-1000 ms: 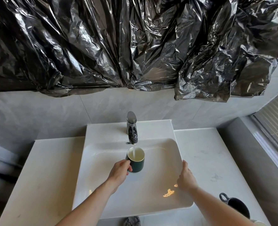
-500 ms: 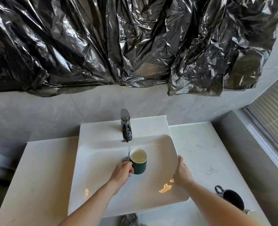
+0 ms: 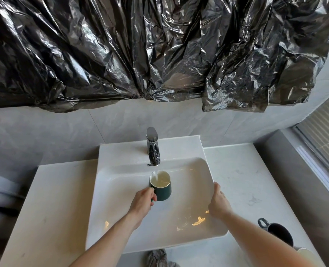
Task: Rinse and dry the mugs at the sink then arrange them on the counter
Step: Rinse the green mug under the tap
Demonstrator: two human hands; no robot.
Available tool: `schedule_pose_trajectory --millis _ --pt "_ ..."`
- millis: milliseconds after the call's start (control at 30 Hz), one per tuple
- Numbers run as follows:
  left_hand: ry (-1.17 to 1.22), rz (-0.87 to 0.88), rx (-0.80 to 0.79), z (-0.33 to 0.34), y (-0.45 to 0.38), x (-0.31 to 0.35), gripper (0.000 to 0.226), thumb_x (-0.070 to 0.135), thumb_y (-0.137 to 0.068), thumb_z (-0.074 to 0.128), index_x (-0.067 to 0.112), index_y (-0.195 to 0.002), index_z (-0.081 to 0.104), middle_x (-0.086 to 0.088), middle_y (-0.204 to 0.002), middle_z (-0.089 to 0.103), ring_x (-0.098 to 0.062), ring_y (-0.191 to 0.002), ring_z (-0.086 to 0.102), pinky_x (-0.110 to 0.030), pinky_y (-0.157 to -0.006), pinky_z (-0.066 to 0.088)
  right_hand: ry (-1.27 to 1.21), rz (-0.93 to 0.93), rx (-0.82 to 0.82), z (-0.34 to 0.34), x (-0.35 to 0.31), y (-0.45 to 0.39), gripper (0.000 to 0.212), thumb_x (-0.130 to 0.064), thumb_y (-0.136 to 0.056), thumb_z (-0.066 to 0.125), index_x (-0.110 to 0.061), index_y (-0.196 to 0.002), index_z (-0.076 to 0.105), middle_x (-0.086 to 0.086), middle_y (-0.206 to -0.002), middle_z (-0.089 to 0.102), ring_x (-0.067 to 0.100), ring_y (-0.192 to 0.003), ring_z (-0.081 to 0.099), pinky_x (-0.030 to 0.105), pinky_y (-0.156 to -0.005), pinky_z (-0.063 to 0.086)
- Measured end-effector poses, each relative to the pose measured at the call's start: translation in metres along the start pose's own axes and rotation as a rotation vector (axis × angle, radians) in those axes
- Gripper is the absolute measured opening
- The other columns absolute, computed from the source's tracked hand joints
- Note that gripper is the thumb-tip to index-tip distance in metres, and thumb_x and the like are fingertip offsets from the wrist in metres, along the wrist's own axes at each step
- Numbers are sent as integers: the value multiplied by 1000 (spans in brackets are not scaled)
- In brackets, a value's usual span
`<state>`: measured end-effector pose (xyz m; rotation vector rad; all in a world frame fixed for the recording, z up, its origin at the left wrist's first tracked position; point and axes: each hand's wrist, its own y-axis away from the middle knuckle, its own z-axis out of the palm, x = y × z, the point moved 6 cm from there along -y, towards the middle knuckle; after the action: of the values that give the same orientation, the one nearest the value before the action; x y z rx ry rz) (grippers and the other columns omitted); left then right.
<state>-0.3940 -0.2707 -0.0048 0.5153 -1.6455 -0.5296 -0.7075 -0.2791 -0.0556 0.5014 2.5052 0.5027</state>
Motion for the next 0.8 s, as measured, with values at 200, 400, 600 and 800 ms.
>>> schedule_pose_trajectory --millis 200,400,600,800 --pt "15 21 0 -6 12 0 31 35 -89 47 22 -61 46 2 -71 57 -18 -67 38 -37 -68 32 14 5 -9 -1 -2 2 72 3 -79 47 -15 -145 24 17 -121 60 39 -111 62 40 -87 49" --pt "19 30 28 -11 15 -5 42 27 -99 46 25 -57 46 2 -71 56 -18 -67 38 -36 -66 31 23 16 -12 -1 -3 2 73 2 -79 49 -16 -145 24 18 -119 62 39 -108 63 39 -87 50" --pt "61 31 75 -17 17 -2 44 22 -101 46 26 -57 44 1 -71 56 -20 -70 38 -35 -66 32 27 31 -21 -1 -3 4 67 1 -81 46 -17 -142 25 16 -116 60 39 -107 64 37 -82 46" --pt "96 27 117 -21 14 4 34 18 -99 45 19 -65 40 1 -71 57 -20 -69 39 -34 -66 34 33 29 -17 -3 -3 4 67 1 -80 47 -18 -141 26 19 -119 62 39 -108 64 39 -87 49"
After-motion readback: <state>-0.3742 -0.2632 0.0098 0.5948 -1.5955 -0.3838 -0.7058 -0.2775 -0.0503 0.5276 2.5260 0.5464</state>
